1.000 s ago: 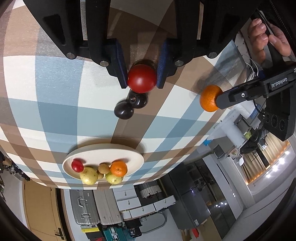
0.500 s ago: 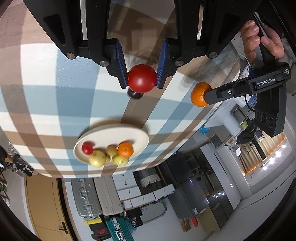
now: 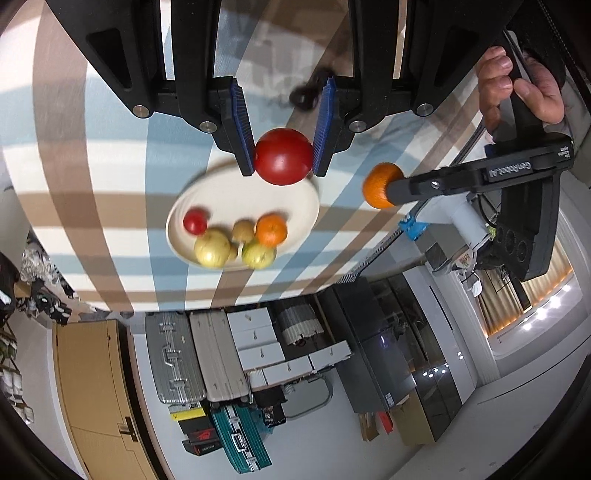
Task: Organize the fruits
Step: 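Carry the orange and tomato onto the white plate and open both grippers, then withdraw both tools from the plate toward the dark plums, then lower the left gripper onto a dark plum and close on it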
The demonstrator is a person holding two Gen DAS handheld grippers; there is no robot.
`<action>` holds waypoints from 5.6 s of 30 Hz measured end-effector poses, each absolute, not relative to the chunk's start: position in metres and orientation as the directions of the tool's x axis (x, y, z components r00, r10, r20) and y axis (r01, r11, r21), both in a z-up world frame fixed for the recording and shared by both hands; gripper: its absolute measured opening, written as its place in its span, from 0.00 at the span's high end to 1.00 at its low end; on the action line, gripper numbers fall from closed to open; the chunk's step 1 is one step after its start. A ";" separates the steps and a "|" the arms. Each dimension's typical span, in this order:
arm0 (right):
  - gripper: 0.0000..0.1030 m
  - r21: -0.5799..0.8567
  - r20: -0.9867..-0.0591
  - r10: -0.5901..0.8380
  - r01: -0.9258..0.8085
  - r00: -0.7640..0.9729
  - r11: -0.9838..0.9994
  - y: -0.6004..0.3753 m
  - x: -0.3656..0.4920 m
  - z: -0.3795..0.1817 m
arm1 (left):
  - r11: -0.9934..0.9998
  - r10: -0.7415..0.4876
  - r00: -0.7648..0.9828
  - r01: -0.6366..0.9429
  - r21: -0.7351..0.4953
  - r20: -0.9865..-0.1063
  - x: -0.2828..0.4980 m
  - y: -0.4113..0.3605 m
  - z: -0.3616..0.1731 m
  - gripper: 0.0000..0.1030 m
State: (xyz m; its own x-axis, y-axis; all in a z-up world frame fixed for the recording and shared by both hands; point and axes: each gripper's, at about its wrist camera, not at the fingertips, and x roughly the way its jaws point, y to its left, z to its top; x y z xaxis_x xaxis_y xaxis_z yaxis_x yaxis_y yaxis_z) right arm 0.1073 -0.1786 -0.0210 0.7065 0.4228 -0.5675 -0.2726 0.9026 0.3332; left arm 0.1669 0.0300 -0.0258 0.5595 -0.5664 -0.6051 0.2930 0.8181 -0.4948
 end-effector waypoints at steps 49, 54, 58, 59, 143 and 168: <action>0.52 0.273 -0.629 0.367 -0.248 0.685 0.930 -0.206 0.213 -0.058 | 0.810 -0.583 0.401 0.215 -0.546 -0.707 0.322 -0.053 -0.069 0.66; 0.52 0.257 -0.620 0.353 -0.244 0.701 0.935 -0.211 0.195 -0.045 | 0.817 -0.572 0.422 0.215 -0.535 -0.704 0.302 -0.045 -0.055 0.66; 0.52 0.255 -0.596 0.357 -0.252 0.720 0.934 -0.212 0.178 -0.031 | 0.835 -0.546 0.443 0.216 -0.507 -0.711 0.280 -0.038 -0.043 0.66; 0.52 0.253 -0.589 0.358 -0.255 0.725 0.933 -0.212 0.173 -0.027 | 0.839 -0.540 0.449 0.217 -0.500 -0.711 0.274 -0.036 -0.041 0.66; 0.00 0.381 -0.636 0.376 -0.150 0.674 0.912 -0.215 0.048 -0.074 | 0.839 -0.512 0.396 0.420 -0.345 -0.763 0.117 -0.033 -0.105 0.79; 0.01 0.288 -0.713 0.369 -0.230 0.596 0.930 -0.143 0.079 -0.083 | 0.831 -0.556 0.457 0.300 -0.469 -0.694 0.063 0.076 -0.098 0.79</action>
